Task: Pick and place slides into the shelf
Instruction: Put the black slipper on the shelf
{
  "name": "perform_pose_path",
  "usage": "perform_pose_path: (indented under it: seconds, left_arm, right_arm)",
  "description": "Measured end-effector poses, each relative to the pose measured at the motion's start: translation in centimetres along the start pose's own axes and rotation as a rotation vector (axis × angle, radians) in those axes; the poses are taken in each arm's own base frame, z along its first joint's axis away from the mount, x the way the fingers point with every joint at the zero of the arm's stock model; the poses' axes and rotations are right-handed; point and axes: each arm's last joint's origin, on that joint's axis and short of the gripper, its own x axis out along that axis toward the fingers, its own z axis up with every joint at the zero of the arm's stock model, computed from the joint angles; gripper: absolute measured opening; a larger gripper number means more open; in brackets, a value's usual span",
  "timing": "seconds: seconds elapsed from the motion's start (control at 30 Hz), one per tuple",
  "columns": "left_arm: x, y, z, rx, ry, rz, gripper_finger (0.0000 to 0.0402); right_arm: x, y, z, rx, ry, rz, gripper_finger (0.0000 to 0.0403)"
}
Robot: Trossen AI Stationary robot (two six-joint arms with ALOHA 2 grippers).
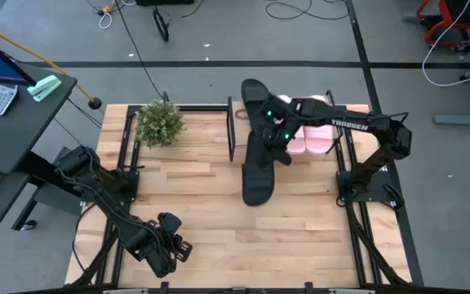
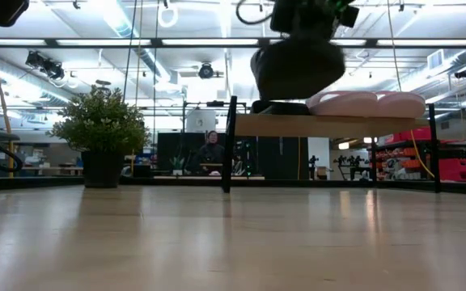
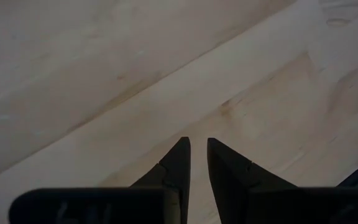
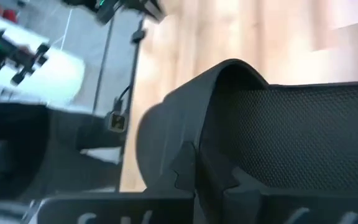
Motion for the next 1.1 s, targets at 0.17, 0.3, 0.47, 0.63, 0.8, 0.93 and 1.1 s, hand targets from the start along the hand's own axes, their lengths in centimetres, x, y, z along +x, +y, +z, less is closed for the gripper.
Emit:
perform_pose_path:
  seconds: [0.17, 0.3, 0.47, 0.63, 0.8, 0.93, 1.1]
  left_arm:
    - [0.0, 0.1, 0.0, 0.003, -0.003, 0.007, 0.0055]
    - [0.0, 0.1, 0.0, 0.002, -0.003, 0.007, 0.0058]
    - [0.0, 0.1, 0.0, 0.002, -0.003, 0.007, 0.0056]
    - [0.0, 0.1, 0.0, 0.001, -0.002, 0.007, 0.0051]
    - [0.0, 0.0, 0.1, -0.007, -0.003, 0.007, 0.0054]
    - [0.0, 0.0, 0.1, -0.02, -0.003, 0.007, 0.0056]
    - [0.0, 0.0, 0.1, -0.023, -0.003, 0.007, 0.005]
  right_arm:
    - [-2.1, -1.8, 0.1, 0.018, -0.062, -0.039, 0.0005]
    - [-3.6, -3.2, 0.1, 0.033, -0.111, -0.045, 0.0005]
    - [-5.4, -4.5, 0.3, 0.029, -0.19, -0.054, 0.0004]
    - [-6.5, -5.4, 0.7, 0.026, -0.258, -0.066, 0.0004]
    - [-7.2, -5.9, 1.2, 0.005, -0.31, -0.066, 0.0004]
    - [-7.8, -6.7, 1.3, 0.026, -0.341, -0.079, 0.0004]
    - [-7.8, -8.1, 1.2, 0.061, -0.344, -0.085, 0.0004]
